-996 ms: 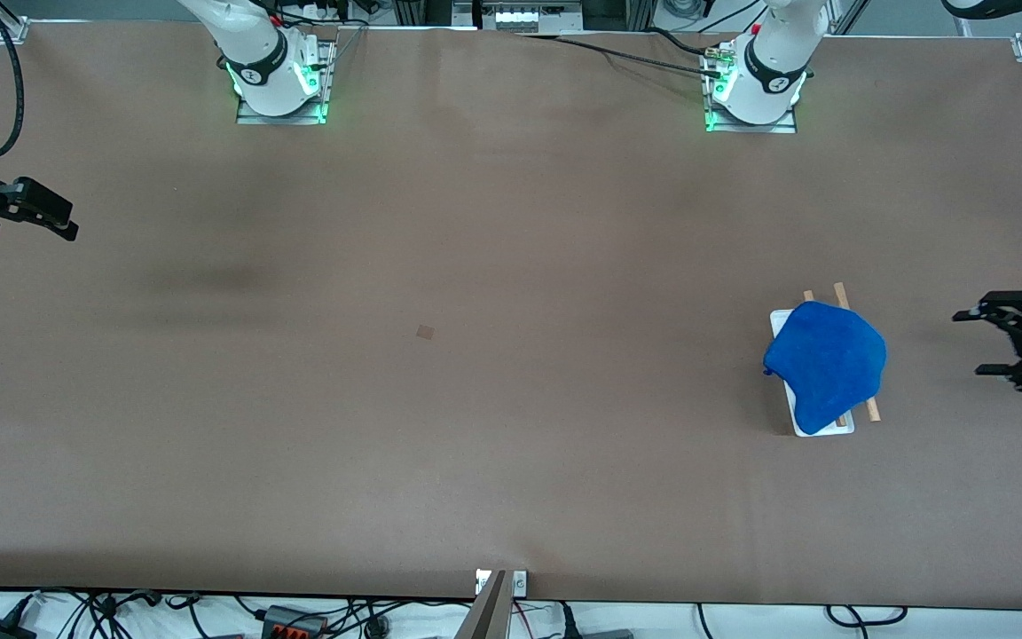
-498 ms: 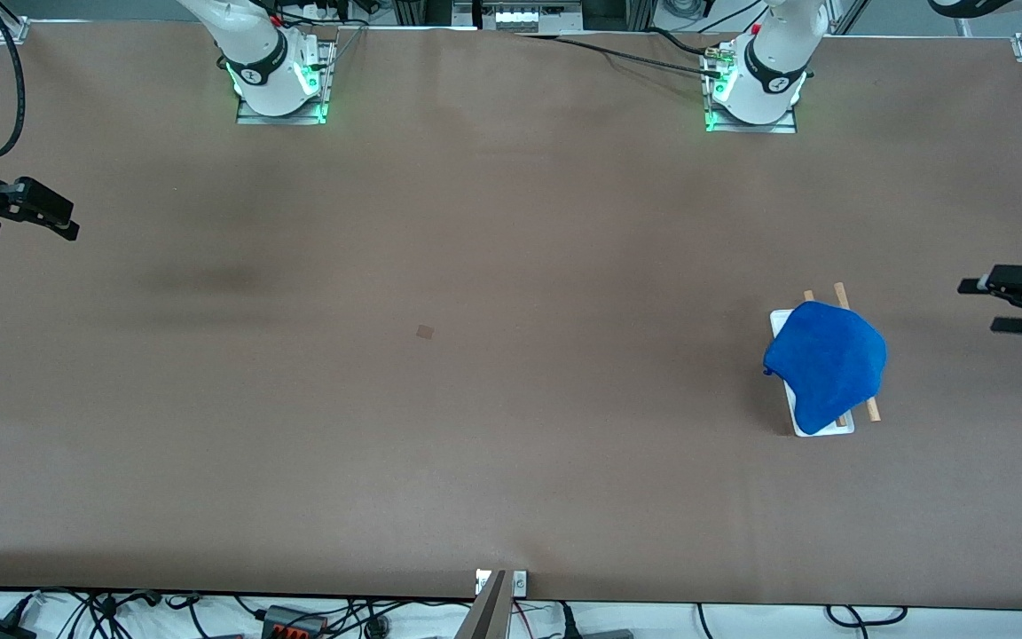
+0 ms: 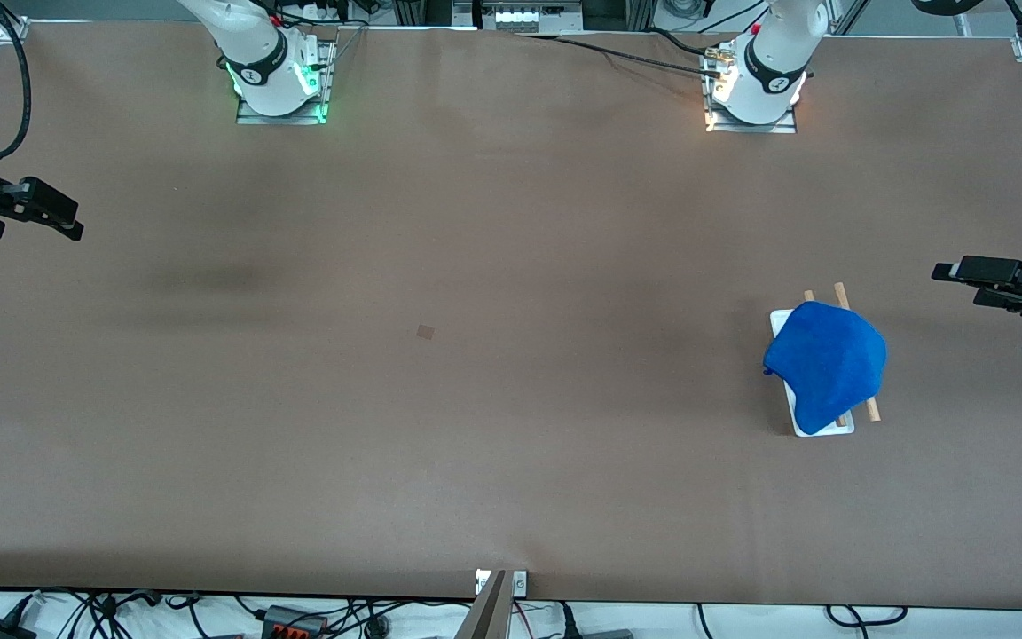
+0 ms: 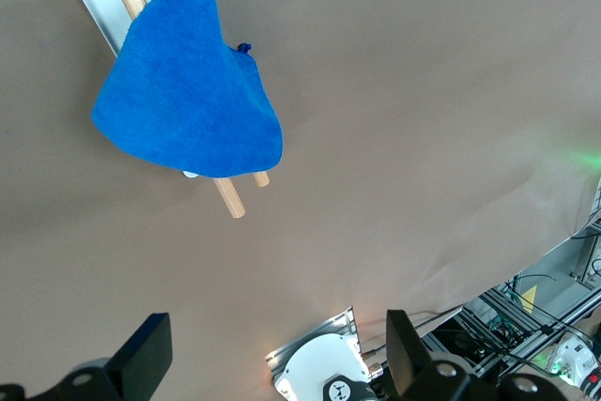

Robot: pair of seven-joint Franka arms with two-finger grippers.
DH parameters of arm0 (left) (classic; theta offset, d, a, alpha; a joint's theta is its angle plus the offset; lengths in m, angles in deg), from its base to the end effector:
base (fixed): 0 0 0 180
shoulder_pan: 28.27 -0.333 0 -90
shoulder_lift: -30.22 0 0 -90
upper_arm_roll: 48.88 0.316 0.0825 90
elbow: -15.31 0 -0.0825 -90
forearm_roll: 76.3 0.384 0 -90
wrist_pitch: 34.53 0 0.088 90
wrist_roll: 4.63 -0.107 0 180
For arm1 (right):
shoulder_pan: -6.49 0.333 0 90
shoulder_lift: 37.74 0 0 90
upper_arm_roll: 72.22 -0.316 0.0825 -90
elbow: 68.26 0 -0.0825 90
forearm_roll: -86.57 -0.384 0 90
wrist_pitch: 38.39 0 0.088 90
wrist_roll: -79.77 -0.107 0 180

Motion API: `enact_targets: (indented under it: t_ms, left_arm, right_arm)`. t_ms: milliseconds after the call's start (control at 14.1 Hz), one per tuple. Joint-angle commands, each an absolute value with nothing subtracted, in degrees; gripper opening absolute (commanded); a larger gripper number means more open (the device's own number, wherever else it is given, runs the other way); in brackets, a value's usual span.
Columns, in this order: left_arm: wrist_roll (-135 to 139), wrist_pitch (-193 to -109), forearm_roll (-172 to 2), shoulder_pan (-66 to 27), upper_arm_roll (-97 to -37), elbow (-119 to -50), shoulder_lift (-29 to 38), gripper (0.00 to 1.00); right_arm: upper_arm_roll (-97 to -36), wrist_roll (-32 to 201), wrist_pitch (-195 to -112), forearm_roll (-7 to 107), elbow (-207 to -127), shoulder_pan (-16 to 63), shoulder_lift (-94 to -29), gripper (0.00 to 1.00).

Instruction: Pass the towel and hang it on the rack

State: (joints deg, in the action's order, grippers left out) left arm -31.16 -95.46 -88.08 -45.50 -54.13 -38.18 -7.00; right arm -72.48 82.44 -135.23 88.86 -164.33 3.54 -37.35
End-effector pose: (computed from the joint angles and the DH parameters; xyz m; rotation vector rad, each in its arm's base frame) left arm 0.6521 0.1309 0.4814 2.6437 -0.4032 -0.5471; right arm 0.5600 -0.0301 0.5885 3.1008 0.0062 0.0285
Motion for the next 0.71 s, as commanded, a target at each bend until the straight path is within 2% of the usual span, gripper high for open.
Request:
enact_targets:
  t_ms: [0, 213, 427, 640]
  left_arm:
    - [-29.5, -96.1, -86.3, -43.1, -53.6, -37.6, -5.7, 1.00]
    - [-25.4, -96.7, -80.5, -39.0, -53.5, -37.6, -3.8, 1.00]
    - [-24.8, -96.7, -80.0, -38.6, -53.7, -37.6, -3.7, 1.00]
    - [-24.5, -100.8, -79.4, -36.6, -53.1, -39.9, -0.6, 1.00]
  right_arm:
    - [-72.7, 81.6, -135.3, 89.4, -164.9, 3.6, -36.6, 1.00]
    - [-72.7, 81.7, -134.7, 89.4, -164.9, 3.6, -36.6, 1.00]
    - [-72.7, 81.6, -134.7, 89.3, -164.9, 3.6, -36.4, 1.00]
    - [-72.7, 81.6, -135.0, 89.0, -164.9, 3.6, -36.5, 1.00]
